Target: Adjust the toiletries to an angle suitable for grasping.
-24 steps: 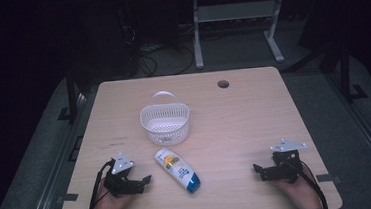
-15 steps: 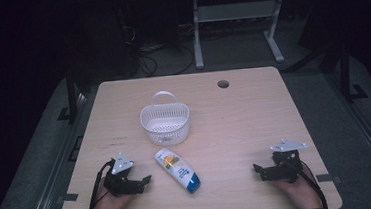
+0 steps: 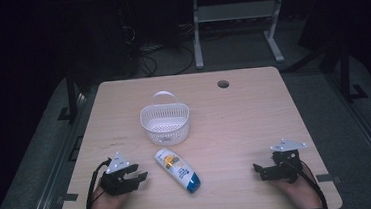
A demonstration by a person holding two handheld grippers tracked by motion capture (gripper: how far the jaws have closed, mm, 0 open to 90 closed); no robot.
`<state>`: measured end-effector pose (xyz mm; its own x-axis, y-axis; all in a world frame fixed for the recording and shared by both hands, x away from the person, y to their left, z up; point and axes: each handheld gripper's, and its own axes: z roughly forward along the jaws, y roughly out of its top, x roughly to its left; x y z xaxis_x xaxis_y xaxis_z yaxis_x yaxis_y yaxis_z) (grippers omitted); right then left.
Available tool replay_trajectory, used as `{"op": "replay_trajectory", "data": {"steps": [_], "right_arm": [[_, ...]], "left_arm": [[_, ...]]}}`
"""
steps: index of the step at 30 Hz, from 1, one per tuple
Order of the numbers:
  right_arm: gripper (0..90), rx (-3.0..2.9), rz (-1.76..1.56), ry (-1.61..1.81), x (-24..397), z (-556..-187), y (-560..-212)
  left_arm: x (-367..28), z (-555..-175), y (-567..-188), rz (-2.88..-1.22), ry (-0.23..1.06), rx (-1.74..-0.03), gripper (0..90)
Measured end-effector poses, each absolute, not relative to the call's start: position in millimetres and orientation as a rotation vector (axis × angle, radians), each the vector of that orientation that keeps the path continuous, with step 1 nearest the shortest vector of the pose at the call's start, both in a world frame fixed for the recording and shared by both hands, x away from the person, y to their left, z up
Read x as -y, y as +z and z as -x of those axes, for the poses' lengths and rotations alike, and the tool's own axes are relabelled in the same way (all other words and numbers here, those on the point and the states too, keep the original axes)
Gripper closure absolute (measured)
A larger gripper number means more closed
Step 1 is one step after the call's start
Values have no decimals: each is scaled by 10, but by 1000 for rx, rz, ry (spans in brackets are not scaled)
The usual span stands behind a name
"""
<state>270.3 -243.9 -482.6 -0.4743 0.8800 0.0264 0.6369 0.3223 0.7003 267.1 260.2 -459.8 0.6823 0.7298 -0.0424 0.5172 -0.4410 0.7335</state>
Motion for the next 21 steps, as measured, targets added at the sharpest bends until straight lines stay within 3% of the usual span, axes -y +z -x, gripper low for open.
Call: {"op": "replay_trajectory", "data": {"steps": [12,21], "right_arm": [[12,-2234,-1351,934,2439,-2703,-4826],[12,-2233,-1351,934,2439,-2704,-4826]], "left_arm": [[-2528,-2646,-4406,-2146,280,-874,897],[-2377,-2680,-4279,-2153,261,-809,898]]}}
